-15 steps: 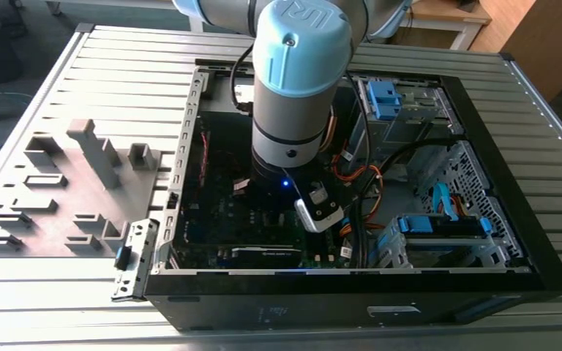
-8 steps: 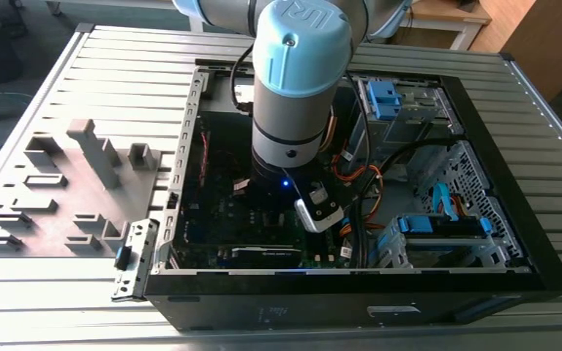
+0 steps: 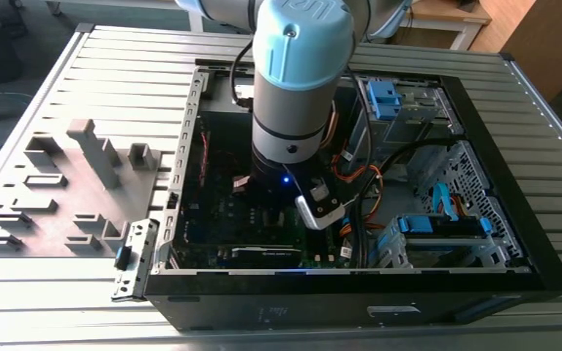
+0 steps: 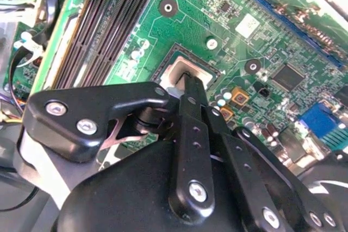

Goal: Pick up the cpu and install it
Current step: 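Place the cpu into insertion slot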

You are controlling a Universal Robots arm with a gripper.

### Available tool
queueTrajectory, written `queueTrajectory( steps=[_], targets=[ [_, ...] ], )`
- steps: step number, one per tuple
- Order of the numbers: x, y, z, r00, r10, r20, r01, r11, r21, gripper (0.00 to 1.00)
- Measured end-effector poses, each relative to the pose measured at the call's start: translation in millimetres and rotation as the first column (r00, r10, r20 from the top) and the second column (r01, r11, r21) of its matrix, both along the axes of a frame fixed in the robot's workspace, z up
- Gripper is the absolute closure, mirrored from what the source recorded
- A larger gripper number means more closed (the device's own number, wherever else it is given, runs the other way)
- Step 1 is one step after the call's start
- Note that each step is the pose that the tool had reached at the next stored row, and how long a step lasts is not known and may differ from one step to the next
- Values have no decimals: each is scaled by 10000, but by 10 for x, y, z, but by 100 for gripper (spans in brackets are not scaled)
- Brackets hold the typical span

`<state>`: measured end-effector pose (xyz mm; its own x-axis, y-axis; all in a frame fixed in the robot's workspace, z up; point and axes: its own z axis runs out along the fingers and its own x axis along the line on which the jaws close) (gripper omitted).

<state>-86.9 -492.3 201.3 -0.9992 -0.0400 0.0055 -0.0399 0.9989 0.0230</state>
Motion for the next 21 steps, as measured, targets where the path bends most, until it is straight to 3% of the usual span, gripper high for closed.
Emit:
queueTrajectory(
  steps=[8,21],
  targets=[
    [0,3,111,10000,-1,14,1,10000,-1,89],
    [0,3,148,10000,-2,15,2,10000,0,89]
  ],
)
